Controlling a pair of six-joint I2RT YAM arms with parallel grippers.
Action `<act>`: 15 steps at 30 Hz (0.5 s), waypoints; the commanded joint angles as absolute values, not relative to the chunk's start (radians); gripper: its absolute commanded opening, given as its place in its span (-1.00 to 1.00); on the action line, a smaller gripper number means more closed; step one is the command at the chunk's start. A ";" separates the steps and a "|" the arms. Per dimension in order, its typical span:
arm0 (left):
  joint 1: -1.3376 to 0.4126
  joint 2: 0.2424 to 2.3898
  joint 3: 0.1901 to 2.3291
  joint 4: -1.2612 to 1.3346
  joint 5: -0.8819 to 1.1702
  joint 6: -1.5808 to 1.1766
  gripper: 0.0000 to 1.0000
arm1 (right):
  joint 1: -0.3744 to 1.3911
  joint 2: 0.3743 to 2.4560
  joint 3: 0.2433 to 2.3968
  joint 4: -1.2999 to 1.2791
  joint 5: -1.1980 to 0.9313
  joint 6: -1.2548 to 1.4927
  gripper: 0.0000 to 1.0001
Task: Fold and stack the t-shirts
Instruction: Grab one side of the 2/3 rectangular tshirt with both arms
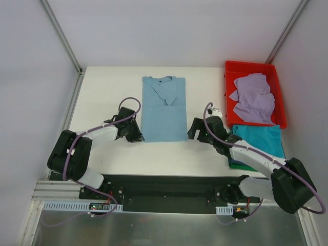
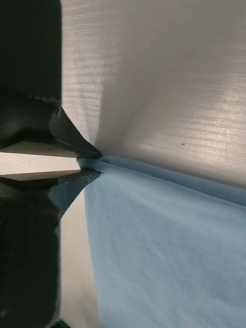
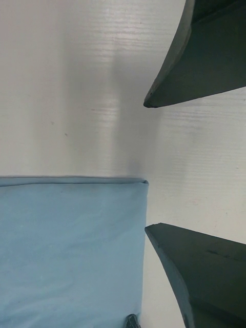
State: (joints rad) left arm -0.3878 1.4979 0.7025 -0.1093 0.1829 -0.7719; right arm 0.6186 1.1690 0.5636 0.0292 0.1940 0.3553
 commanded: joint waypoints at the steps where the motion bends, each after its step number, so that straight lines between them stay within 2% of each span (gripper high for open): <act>1: -0.400 1.491 0.681 -0.146 0.176 -0.764 -0.80 | 0.618 1.222 0.615 0.041 0.106 0.454 0.97; 4: -0.400 1.482 0.670 -0.147 0.176 -0.759 -1.00 | 0.618 1.273 0.617 0.040 0.068 0.546 0.98; 13: -0.402 1.447 0.655 -0.149 0.161 -0.756 -1.00 | 0.621 1.491 0.689 0.087 -0.118 0.621 0.41; 15: -0.402 1.440 0.652 -0.147 0.156 -0.755 -1.00 | 0.623 1.522 0.686 0.121 -0.139 0.638 0.19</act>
